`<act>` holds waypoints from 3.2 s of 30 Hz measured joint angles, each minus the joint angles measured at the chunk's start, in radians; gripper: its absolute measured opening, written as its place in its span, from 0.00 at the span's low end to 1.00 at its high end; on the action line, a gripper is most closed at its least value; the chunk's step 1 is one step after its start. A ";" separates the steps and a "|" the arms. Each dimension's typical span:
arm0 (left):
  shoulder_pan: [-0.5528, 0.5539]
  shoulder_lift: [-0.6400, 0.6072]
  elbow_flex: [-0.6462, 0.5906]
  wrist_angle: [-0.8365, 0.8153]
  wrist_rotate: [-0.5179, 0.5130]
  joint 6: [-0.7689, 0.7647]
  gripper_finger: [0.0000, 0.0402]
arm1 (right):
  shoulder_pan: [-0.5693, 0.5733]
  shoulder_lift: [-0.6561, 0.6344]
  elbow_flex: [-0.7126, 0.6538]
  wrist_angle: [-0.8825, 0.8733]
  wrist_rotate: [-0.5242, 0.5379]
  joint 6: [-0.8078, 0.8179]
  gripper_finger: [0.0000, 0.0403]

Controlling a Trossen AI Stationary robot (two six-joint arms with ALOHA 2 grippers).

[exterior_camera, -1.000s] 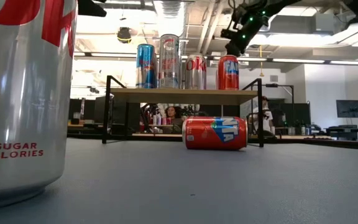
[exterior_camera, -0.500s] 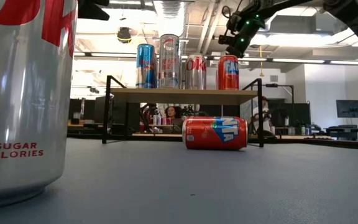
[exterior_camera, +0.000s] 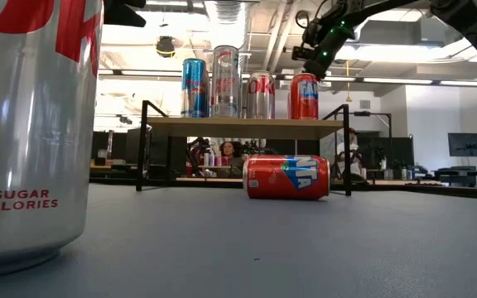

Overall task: Place canned beverage on shelf
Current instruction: Adjust the orange soda can

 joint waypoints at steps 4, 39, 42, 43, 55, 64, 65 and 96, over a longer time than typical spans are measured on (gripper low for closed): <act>0.000 0.000 0.000 0.000 0.000 0.000 0.59 | 0.007 0.000 0.000 -0.018 -0.007 0.001 0.00; 0.000 0.000 0.000 0.000 0.005 0.011 0.59 | 0.062 -0.036 -0.001 -0.072 -0.002 0.028 0.00; 0.000 0.000 0.000 0.000 0.006 0.018 0.59 | 0.072 -0.043 -0.001 -0.068 0.024 0.021 0.00; 0.000 0.000 0.000 0.000 0.005 0.018 0.59 | 0.074 -0.043 -0.001 -0.066 0.031 0.021 0.00; 0.000 0.000 0.000 0.000 0.004 0.017 0.59 | 0.088 -0.037 -0.001 -0.069 0.047 -0.039 0.00; 0.000 0.000 0.000 0.000 0.001 0.016 0.59 | 0.087 -0.037 -0.001 -0.121 0.047 -0.041 0.00; 0.000 0.000 0.000 0.000 0.001 0.016 0.59 | 0.087 -0.037 -0.001 -0.124 0.047 -0.038 0.00; -0.005 0.044 0.000 0.036 0.489 0.138 0.59 | 0.582 -0.513 0.000 -0.348 0.204 0.457 0.41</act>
